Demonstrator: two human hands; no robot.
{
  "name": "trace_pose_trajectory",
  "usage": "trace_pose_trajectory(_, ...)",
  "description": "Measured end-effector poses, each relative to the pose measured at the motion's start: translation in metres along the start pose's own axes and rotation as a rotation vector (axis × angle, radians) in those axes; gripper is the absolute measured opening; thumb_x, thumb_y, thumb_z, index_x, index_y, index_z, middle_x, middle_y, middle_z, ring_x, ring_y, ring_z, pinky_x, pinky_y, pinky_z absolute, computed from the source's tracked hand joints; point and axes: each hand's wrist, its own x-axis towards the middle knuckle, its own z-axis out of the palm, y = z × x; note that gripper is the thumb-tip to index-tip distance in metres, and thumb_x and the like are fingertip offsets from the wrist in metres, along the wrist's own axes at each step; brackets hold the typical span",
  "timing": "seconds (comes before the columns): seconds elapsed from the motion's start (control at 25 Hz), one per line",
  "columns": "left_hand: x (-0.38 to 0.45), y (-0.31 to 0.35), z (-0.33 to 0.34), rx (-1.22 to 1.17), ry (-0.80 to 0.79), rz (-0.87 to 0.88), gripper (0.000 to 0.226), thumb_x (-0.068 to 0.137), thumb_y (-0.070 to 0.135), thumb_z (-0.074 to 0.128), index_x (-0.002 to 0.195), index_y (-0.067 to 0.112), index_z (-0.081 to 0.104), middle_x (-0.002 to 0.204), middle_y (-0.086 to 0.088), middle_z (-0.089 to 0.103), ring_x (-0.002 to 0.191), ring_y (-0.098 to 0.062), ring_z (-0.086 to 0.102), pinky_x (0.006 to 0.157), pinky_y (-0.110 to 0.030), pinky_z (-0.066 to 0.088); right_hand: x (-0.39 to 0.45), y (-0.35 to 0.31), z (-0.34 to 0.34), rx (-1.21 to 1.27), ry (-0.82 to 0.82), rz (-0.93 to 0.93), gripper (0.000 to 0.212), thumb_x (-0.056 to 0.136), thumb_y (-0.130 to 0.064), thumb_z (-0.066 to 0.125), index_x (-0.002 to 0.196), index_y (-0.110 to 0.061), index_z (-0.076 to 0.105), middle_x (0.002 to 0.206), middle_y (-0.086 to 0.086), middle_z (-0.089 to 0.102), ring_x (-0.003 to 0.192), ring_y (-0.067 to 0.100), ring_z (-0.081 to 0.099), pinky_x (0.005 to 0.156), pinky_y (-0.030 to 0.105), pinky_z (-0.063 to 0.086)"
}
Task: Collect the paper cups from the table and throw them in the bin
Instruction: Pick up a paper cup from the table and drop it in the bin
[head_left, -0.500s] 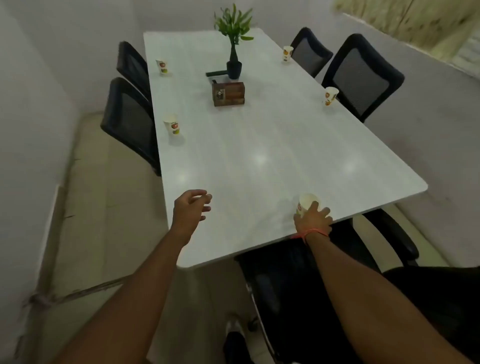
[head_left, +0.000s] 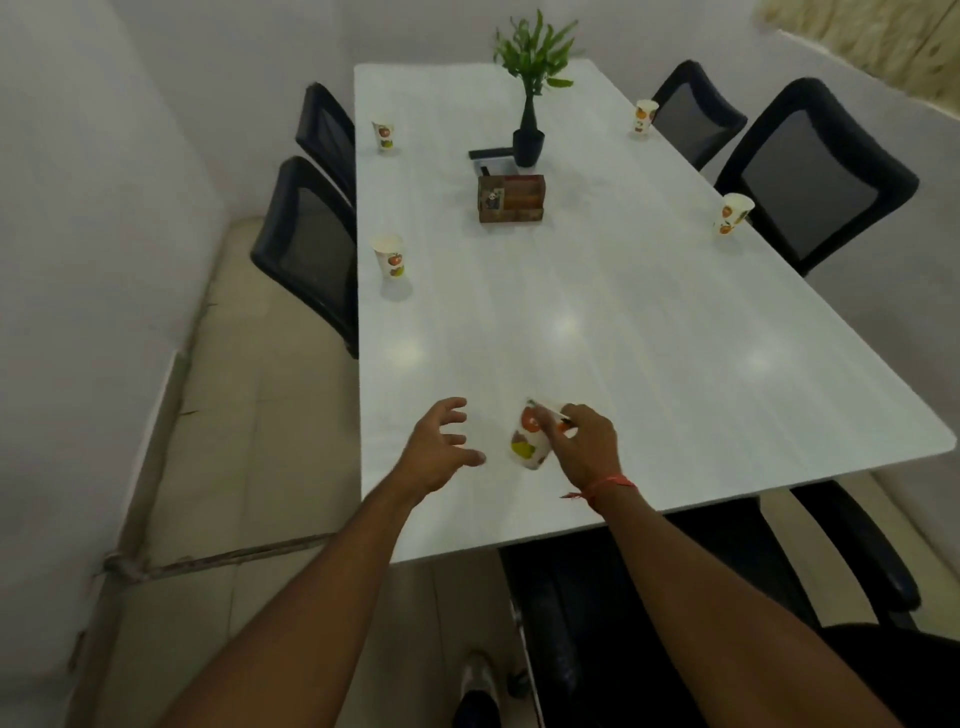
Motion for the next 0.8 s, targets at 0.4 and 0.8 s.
trace_pose_trajectory(0.4, -0.191, -0.041, -0.057, -0.196, 0.364, 0.143, 0.070, 0.066, 0.005, 0.086, 0.129, 0.011, 0.055, 0.121, -0.005, 0.065, 0.105, -0.021, 0.063, 0.081, -0.026, 0.055, -0.153, -0.135, 0.015, 0.272, -0.185, -0.317, 0.053, 0.085, -0.049, 0.068, 0.129, -0.025, 0.051, 0.111, -0.003, 0.062, 0.091, 0.012, 0.062, 0.075, 0.019, 0.050)
trace_pose_trajectory(0.8, -0.476, -0.139, -0.073, -0.294, 0.984, 0.033, 0.079, 0.057, 0.006, 0.090, 0.127, 0.015, 0.053, 0.122, -0.005, 0.063, 0.109, -0.024, 0.062, 0.094, -0.040, 0.054, -0.368, -0.198, 0.052, 0.311, -0.670, -0.526, 0.041, 0.080, -0.030, 0.078, 0.115, -0.019, 0.060, 0.095, 0.006, 0.065, 0.073, 0.010, 0.060, 0.064, 0.014, 0.049)
